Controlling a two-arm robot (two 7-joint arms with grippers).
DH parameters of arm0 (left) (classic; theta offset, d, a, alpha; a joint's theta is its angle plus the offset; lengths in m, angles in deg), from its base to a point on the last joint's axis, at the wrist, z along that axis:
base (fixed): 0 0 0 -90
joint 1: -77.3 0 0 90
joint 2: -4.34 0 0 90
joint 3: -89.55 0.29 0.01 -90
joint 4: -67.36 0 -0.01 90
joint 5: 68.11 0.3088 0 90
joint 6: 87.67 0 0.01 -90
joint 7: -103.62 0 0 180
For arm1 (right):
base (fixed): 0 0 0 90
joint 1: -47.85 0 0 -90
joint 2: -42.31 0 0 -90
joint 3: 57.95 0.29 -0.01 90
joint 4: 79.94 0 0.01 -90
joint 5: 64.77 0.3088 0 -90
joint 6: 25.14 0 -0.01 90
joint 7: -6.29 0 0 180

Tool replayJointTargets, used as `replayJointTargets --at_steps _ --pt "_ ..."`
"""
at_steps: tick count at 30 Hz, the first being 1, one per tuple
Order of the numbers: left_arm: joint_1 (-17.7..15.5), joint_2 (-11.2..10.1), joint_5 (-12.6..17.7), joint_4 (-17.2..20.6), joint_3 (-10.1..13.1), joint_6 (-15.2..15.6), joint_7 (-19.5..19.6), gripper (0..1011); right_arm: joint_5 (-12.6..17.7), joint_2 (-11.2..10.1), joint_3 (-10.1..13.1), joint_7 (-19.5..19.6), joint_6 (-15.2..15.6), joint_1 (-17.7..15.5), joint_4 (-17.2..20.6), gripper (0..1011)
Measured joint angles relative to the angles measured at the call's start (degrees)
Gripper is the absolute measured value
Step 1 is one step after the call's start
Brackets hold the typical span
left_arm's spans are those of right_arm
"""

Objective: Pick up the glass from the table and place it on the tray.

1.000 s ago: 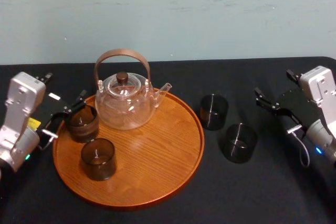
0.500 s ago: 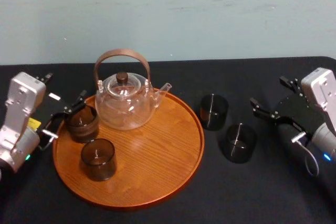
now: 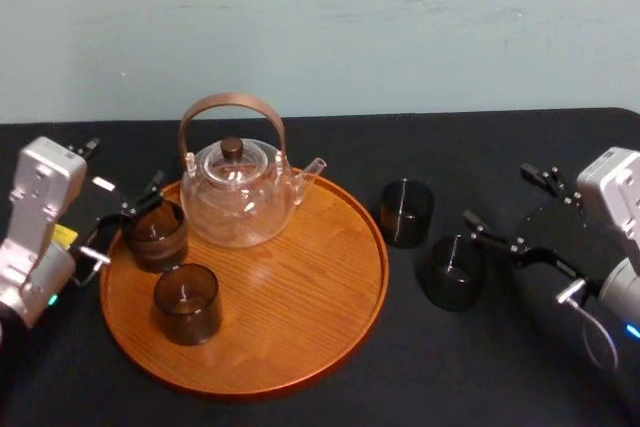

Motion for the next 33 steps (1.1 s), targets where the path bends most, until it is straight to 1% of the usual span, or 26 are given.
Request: replayJointTargets --at_steps 4,8,13,21,33 --pt "0.0 0.0 0.0 0.0 0.0 0.0 0.0 1001 -0.03 0.09 0.1 -0.87 0.11 -1.45 1.48 1002" --pt "0.0 0.0 0.0 0.0 0.0 0.0 0.0 1001 0.01 0.36 0.21 -1.9 0.08 -2.31 2.15 1002" --pt "0.0 0.0 0.0 0.0 0.0 0.0 0.0 1002 0.3 0.93 0.47 -2.98 0.15 -2.89 2.27 1002" --pt "0.0 0.0 0.0 0.0 0.0 0.0 0.0 1002 1.26 1.82 1.71 -4.22 1.15 -4.37 2.27 1002" --pt "0.0 0.0 0.0 0.0 0.0 0.0 0.0 1001 1.05 2.41 3.23 -5.51 1.53 -6.75 2.19 1002"
